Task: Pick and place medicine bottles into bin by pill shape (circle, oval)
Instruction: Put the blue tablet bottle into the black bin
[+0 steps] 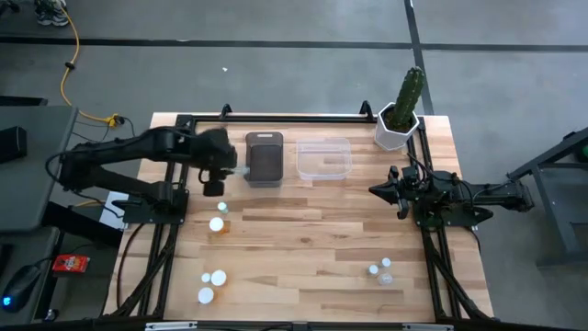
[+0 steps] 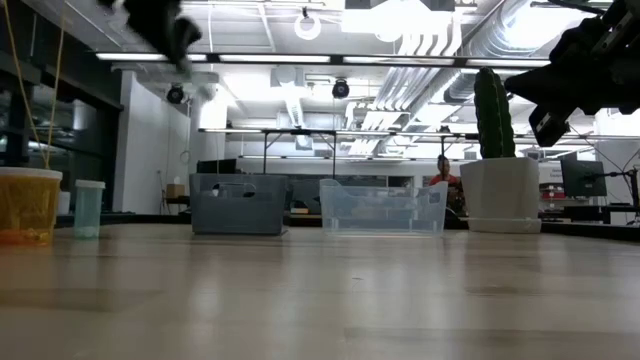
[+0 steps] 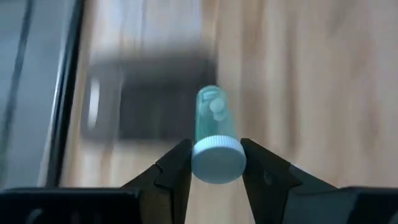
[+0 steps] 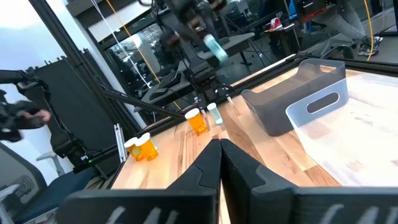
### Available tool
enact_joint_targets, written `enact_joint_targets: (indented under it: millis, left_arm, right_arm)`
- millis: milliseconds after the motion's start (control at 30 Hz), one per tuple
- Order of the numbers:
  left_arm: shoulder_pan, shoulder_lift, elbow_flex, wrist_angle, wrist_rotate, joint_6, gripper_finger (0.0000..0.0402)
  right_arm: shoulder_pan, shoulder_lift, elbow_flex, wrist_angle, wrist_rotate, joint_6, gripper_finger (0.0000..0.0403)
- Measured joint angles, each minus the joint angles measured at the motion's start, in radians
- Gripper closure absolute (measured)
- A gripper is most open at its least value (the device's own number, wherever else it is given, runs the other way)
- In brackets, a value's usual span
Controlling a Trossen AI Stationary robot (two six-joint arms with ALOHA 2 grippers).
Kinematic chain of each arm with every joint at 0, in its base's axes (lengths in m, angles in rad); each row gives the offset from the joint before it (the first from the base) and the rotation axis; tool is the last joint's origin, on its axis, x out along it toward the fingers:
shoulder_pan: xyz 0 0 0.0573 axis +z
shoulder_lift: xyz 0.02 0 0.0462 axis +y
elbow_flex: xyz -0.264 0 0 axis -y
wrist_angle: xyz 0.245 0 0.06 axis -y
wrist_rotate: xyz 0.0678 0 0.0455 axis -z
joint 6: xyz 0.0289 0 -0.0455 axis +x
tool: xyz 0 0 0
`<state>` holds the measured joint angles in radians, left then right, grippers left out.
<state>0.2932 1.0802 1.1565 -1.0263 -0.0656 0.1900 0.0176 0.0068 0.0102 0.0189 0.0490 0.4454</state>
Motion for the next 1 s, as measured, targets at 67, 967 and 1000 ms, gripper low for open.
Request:
enact_joint_targets:
  millis: [67,967,1000]
  left_arm:
    - [-0.001,-0.033,-0.011,0.141,0.057,-0.066,0.0287]
    - [0.051,0.133,0.171,0.172,-0.022,-0.229,0.0287]
    - [0.073,0.175,0.209,0.100,-0.026,-0.226,0.0287]
  right_arm:
    - [0.000,0.000,0.000,0.000,0.000,0.000,0.0402]
    - [0.000,0.000,0.000,0.000,0.000,0.000,0.0402]
    - [0.000,0.000,0.000,0.000,0.000,0.000,0.0402]
